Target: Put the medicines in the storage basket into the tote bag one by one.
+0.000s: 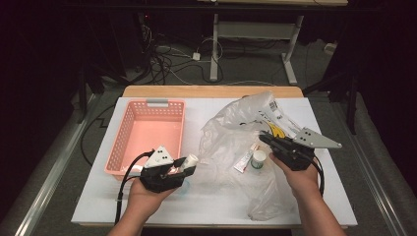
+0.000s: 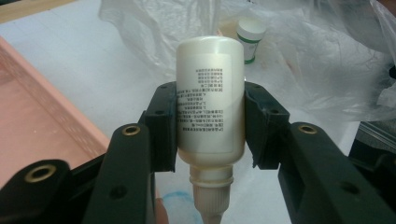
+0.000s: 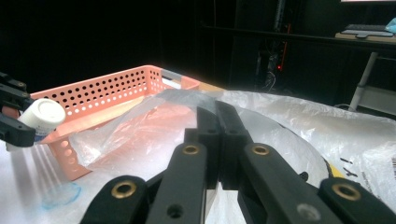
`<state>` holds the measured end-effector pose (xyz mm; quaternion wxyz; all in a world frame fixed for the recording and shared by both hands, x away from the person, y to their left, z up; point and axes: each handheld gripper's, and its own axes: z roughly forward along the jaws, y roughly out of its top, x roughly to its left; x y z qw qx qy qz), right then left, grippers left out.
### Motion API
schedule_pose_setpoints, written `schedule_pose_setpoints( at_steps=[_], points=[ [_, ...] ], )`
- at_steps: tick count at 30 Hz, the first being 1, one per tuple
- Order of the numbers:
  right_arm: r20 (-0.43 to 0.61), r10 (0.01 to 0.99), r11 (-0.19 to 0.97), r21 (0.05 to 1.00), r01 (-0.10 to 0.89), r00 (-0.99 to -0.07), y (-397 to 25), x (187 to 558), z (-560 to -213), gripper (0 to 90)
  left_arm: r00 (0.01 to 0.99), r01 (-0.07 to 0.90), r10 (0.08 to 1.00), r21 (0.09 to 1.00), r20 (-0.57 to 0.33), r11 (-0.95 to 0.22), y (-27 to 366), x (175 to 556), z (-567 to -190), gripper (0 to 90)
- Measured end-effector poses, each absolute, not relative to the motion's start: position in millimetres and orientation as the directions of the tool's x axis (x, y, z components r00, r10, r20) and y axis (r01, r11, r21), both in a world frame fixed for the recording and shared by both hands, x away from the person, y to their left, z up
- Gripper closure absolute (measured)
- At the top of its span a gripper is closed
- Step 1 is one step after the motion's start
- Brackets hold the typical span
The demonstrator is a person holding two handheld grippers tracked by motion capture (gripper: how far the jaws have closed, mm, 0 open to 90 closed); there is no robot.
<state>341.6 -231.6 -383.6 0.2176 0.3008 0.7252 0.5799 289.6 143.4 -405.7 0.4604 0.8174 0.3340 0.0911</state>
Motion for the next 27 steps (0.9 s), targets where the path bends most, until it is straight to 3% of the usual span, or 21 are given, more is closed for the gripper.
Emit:
schedule_pose_setpoints(
  at_steps=[18,27],
  points=[
    [0.027,0.671,0.155,0.972,0.177,-0.741,-218.2,342.1,-383.0,90.0,0.780,0.441,0.604,0.827,-0.161,-0.349,131.7,283.9,-403.2,57.8],
    [0.021,0.667,0.162,0.971,0.173,-0.744,-215.9,342.5,-382.6,90.0,0.814,0.410,0.565,0.822,-0.135,-0.395,105.0,282.1,-405.6,57.8]
  ],
)
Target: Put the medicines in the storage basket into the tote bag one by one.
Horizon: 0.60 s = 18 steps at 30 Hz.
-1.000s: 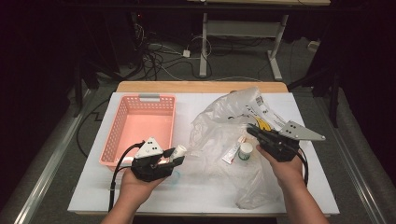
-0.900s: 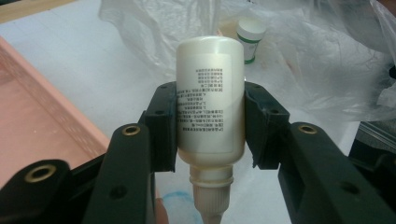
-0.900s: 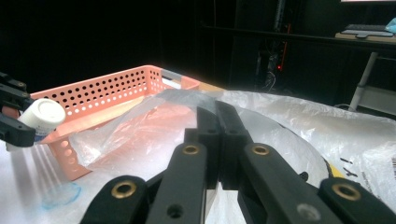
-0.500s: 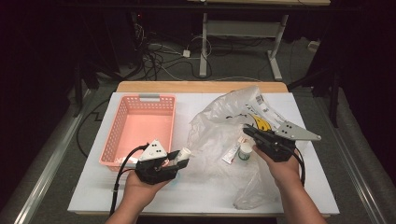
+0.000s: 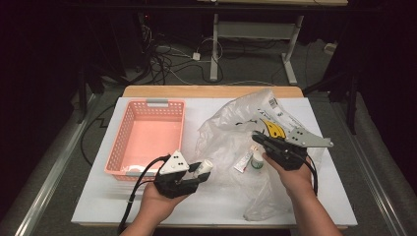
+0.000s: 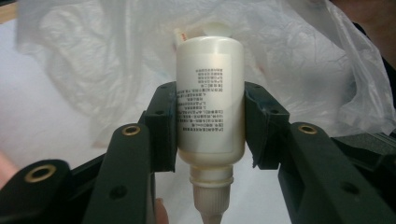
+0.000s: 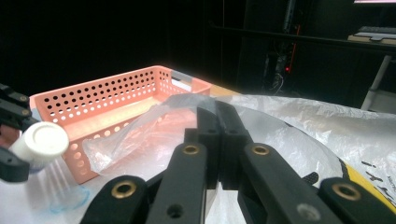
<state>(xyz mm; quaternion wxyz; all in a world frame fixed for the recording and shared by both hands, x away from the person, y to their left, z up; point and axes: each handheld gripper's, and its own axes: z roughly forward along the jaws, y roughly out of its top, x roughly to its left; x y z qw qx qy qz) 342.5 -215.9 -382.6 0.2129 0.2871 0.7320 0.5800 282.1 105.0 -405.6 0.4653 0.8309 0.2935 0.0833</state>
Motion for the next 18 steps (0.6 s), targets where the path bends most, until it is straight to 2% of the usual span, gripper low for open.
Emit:
schedule_pose_setpoints(
  at_steps=[9,18],
  points=[
    [0.025,0.669,0.164,0.970,0.180,-0.743,-216.0,343.7,-384.1,90.0,0.831,0.398,0.539,0.825,-0.139,-0.401,70.1,294.4,-411.8,57.8],
    [0.030,0.675,0.157,0.971,0.183,-0.737,-218.3,345.3,-385.5,90.0,0.822,0.404,0.556,0.817,-0.125,-0.412,34.8,322.1,-419.3,57.7]
  ],
)
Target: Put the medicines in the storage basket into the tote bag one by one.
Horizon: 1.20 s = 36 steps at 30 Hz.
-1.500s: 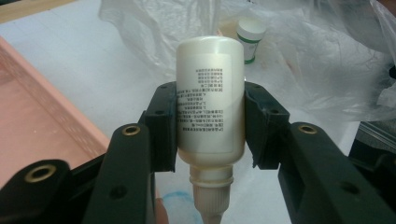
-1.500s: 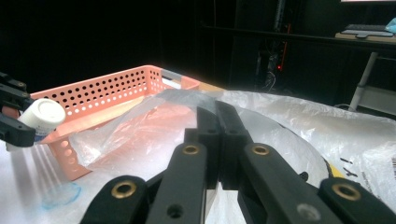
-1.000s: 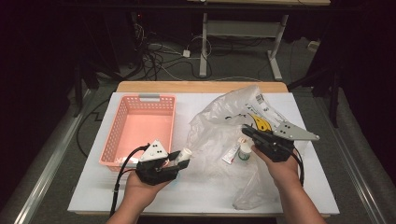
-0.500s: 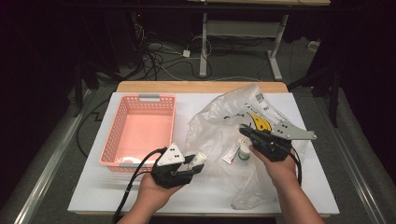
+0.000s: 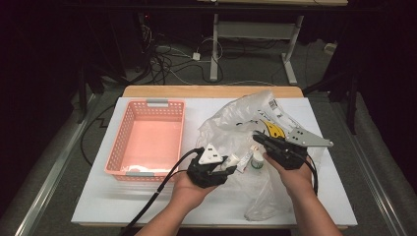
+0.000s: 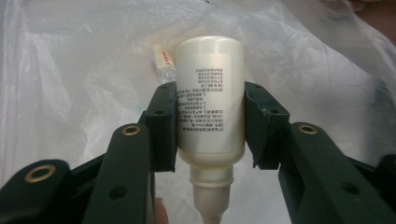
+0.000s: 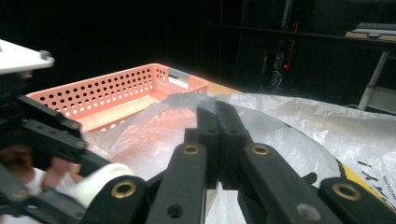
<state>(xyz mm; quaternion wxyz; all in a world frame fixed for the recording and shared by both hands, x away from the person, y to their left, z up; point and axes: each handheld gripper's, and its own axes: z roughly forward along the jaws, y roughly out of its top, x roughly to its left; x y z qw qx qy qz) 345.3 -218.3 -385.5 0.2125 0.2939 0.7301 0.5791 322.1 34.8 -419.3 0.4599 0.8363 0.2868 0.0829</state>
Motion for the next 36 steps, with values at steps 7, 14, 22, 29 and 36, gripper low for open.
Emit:
schedule_pose_setpoints(
  at_steps=[7,14,22,29,36],
  points=[
    [0.032,0.681,0.147,0.973,0.179,-0.731,-221.7,346.1,-384.8,90.0,0.808,0.409,0.578,0.816,-0.115,-0.409,12.0,342.9,-425.5,57.7],
    [0.044,0.695,0.135,0.972,0.190,-0.718,-227.6,347.4,-385.3,90.0,0.805,0.410,0.584,0.811,-0.106,-0.418,0.0,360.5,-432.0,57.7],
    [0.050,0.704,0.128,0.972,0.196,-0.708,-231.4,350.1,-386.8,90.0,0.793,0.424,0.599,0.804,-0.108,-0.417,-8.2,373.3,-438.0,57.6],
    [0.061,0.711,0.119,0.971,0.206,-0.701,-234.9,351.8,-388.9,90.0,0.788,0.438,0.606,0.789,-0.107,-0.431,-16.6,389.0,-450.6,57.6],
    [0.074,0.714,0.107,0.971,0.213,-0.696,-238.7,351.9,-389.3,90.0,0.759,0.470,0.642,0.772,-0.105,-0.428,-29.6,403.2,-463.6,57.5]
  ],
)
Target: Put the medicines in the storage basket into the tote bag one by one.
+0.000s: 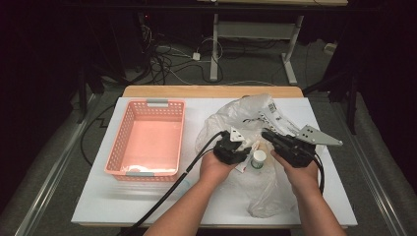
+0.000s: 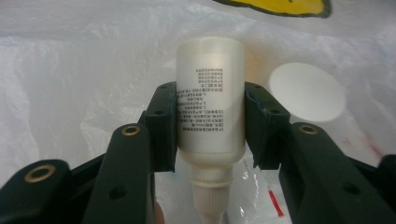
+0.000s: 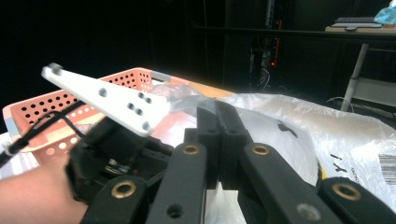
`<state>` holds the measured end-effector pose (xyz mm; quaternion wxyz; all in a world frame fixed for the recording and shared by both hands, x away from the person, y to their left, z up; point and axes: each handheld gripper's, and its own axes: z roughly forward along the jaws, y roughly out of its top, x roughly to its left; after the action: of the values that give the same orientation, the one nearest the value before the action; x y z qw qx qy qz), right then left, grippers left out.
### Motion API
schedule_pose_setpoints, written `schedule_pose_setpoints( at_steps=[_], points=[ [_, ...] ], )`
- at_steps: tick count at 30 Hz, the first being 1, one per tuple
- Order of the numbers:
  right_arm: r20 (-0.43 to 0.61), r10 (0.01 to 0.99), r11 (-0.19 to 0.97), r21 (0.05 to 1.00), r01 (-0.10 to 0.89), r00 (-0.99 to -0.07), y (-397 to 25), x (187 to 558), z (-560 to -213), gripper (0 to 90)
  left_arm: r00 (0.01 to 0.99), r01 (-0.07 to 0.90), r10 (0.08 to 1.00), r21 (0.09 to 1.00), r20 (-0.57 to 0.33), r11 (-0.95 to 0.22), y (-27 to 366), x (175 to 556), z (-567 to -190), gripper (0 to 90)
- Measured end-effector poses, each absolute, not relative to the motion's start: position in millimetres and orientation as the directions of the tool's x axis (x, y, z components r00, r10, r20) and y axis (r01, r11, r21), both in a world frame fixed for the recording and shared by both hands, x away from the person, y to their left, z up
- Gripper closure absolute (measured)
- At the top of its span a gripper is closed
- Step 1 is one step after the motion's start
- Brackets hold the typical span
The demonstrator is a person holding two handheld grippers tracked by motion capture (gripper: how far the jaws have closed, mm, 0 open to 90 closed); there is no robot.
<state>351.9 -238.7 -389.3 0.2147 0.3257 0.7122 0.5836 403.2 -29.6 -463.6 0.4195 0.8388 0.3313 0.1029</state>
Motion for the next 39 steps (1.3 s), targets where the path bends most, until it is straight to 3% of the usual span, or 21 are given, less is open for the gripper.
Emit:
schedule_pose_setpoints(
  at_steps=[11,16,22,26,39],
  points=[
    [0.077,0.708,0.102,0.972,0.210,-0.702,-238.1,350.3,-388.2,90.0,0.735,0.496,0.672,0.750,-0.093,-0.439,-37.5,416.1,-468.1,57.2],
    [0.078,0.706,0.102,0.972,0.210,-0.703,-239.0,350.8,-388.4,90.0,0.741,0.479,0.666,0.765,-0.090,-0.431,-33.4,410.0,-457.5,44.8],
    [0.072,0.707,0.110,0.972,0.210,-0.704,-236.8,349.4,-388.6,90.0,0.774,0.448,0.624,0.789,-0.108,-0.420,-23.4,390.8,-449.9,44.6],
    [0.065,0.705,0.120,0.971,0.209,-0.706,-235.6,349.0,-389.0,90.0,0.788,0.441,0.604,0.796,-0.121,-0.415,-12.8,373.6,-449.9,34.2],
    [0.059,0.708,0.126,0.970,0.208,-0.703,-236.2,347.6,-388.3,90.0,0.821,0.441,0.540,0.807,-0.187,-0.392,25.6,314.3,-456.1,26.1]
  ],
)
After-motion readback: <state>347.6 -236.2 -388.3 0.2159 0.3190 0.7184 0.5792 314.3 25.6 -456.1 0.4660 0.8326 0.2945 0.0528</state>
